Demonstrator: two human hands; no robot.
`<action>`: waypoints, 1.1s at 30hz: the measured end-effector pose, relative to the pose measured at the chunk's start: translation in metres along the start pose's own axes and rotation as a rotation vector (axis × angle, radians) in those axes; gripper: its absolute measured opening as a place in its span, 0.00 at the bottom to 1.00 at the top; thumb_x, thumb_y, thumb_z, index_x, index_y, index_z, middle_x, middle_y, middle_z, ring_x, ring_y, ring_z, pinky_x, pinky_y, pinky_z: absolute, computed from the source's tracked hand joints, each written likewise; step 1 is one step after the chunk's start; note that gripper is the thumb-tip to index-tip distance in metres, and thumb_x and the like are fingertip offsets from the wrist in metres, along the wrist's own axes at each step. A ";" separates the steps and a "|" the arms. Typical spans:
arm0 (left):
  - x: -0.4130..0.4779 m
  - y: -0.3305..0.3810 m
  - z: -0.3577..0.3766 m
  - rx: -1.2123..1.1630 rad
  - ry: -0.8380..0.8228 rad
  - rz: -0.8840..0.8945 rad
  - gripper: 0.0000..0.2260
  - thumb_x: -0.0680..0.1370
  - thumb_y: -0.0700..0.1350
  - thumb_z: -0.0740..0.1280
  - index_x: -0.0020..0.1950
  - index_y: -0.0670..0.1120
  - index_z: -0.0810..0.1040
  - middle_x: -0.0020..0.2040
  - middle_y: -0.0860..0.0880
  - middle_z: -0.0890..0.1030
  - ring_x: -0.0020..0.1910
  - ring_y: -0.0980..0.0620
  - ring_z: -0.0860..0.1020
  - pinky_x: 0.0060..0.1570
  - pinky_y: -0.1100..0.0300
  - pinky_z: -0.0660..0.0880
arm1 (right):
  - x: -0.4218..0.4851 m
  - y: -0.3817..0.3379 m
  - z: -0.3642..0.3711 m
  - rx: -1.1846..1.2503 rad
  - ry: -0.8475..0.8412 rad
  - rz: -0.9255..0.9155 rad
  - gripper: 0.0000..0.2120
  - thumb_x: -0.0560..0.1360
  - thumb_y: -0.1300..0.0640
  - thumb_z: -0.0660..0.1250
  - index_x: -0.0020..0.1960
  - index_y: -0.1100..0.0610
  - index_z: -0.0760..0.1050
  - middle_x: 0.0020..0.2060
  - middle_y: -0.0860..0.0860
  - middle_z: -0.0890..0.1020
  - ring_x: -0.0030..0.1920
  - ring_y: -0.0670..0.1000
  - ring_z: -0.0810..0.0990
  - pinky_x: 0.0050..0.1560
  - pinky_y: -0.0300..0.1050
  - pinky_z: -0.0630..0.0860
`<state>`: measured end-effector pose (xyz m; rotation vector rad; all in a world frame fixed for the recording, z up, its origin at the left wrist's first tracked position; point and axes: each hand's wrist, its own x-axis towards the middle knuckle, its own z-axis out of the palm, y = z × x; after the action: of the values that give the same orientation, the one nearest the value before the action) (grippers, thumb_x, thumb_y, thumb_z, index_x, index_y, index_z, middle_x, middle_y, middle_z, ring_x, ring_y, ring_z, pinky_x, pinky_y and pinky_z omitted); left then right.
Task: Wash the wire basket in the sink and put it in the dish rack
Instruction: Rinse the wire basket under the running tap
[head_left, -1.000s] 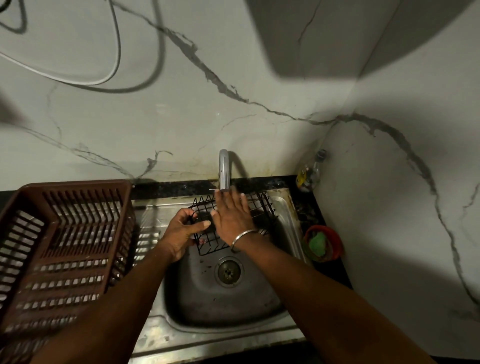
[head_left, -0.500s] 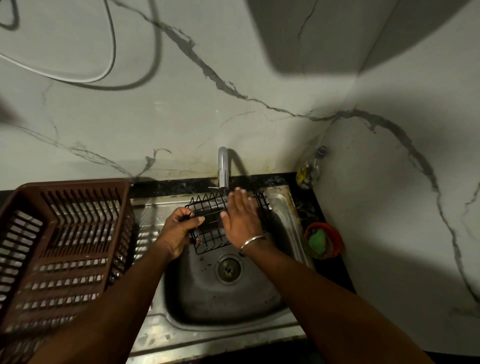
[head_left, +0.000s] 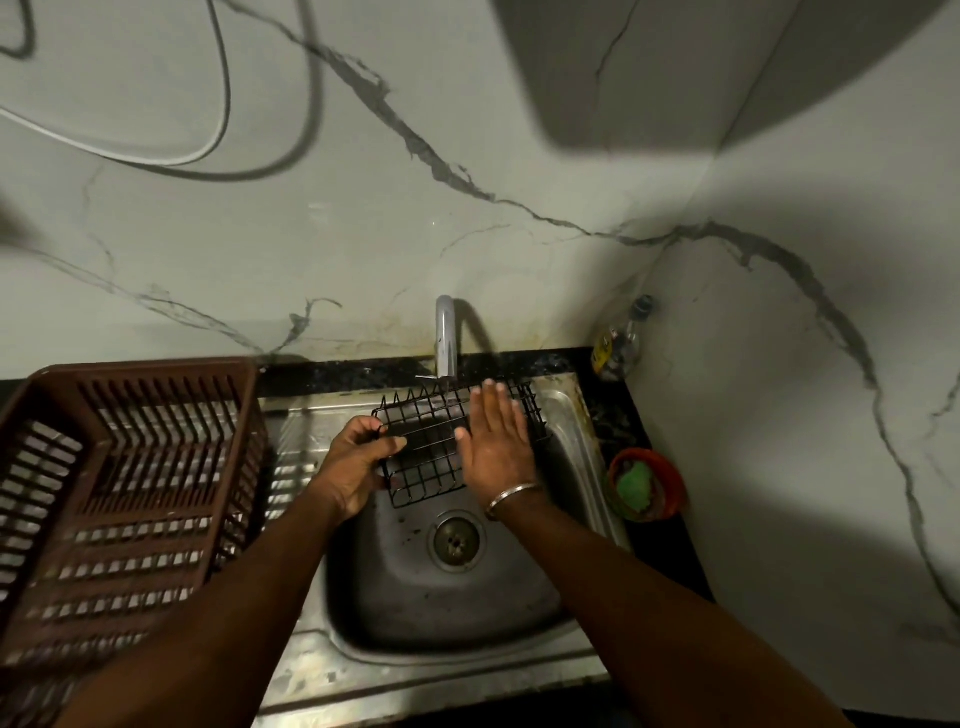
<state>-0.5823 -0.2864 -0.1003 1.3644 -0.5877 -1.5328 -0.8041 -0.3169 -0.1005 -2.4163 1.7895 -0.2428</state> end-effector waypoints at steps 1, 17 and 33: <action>0.000 -0.001 0.000 0.001 0.003 -0.005 0.15 0.77 0.30 0.71 0.46 0.50 0.76 0.45 0.47 0.84 0.46 0.44 0.84 0.37 0.45 0.81 | -0.003 -0.003 0.000 0.000 -0.009 0.008 0.33 0.84 0.42 0.40 0.84 0.57 0.43 0.83 0.58 0.43 0.83 0.57 0.38 0.82 0.58 0.41; 0.003 0.007 0.033 0.136 -0.012 0.078 0.19 0.76 0.27 0.72 0.53 0.51 0.75 0.53 0.42 0.85 0.43 0.46 0.84 0.32 0.56 0.78 | -0.002 -0.025 0.010 0.039 0.071 -0.024 0.35 0.85 0.42 0.48 0.84 0.55 0.39 0.83 0.57 0.37 0.82 0.58 0.33 0.81 0.61 0.39; 0.002 0.010 0.022 0.125 0.003 0.067 0.17 0.74 0.29 0.74 0.50 0.50 0.76 0.52 0.42 0.84 0.41 0.43 0.84 0.31 0.54 0.77 | 0.002 -0.019 0.010 -0.022 0.034 -0.221 0.36 0.84 0.40 0.50 0.84 0.53 0.39 0.82 0.58 0.36 0.82 0.59 0.34 0.81 0.65 0.43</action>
<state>-0.5999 -0.2973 -0.0870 1.4265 -0.7308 -1.4607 -0.7841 -0.3131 -0.1068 -2.6406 1.5442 -0.2880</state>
